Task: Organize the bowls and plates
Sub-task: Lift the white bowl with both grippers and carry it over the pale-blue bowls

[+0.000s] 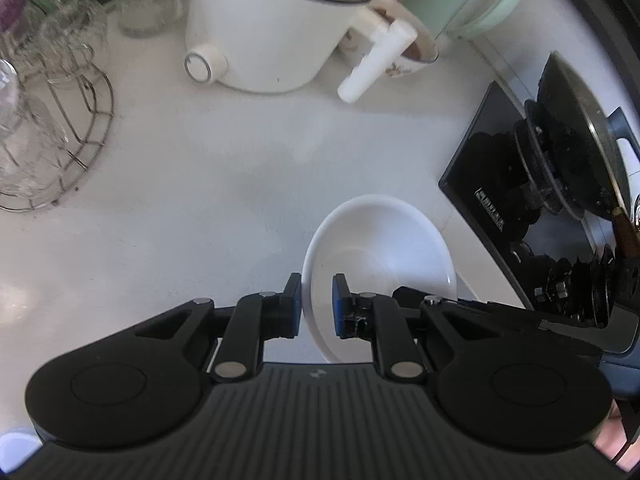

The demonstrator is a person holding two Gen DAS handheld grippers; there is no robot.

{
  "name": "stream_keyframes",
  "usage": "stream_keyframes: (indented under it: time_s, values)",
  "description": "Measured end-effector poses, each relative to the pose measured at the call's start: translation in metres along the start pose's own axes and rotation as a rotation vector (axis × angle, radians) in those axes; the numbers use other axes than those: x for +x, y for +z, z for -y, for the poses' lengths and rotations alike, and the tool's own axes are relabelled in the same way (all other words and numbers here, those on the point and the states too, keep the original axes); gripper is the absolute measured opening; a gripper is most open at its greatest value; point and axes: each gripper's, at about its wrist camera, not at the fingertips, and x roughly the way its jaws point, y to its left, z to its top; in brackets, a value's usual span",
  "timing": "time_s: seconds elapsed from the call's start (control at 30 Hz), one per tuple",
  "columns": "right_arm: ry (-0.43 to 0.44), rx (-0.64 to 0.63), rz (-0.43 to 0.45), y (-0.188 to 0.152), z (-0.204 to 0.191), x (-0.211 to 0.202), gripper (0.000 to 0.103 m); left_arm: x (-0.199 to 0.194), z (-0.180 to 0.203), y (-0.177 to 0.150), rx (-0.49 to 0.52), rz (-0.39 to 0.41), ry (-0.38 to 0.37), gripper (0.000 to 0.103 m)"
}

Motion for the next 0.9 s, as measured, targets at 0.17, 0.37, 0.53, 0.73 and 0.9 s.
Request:
stream_keyframes:
  time_s: [0.17,0.37,0.53,0.73,0.9]
  values:
    - [0.021,-0.005,0.019,0.0,-0.011,-0.016,0.013,-0.027,0.0,-0.004,-0.025,0.042,-0.001,0.016]
    - [0.058,-0.03,0.038,0.001,-0.028,-0.032,0.013,-0.061,-0.003,-0.013,-0.048,0.092,0.013,0.016]
    - [0.091,-0.072,0.036,0.001,-0.046,-0.038,0.013,-0.088,-0.009,-0.025,-0.069,0.142,0.039,0.016]
    - [0.114,-0.142,0.011,-0.002,-0.072,-0.038,0.013,-0.111,-0.026,-0.04,-0.132,0.188,0.072,0.016]
    - [0.151,-0.196,-0.007,-0.005,-0.094,-0.038,0.013,-0.133,-0.043,-0.055,-0.187,0.236,0.095,0.016]
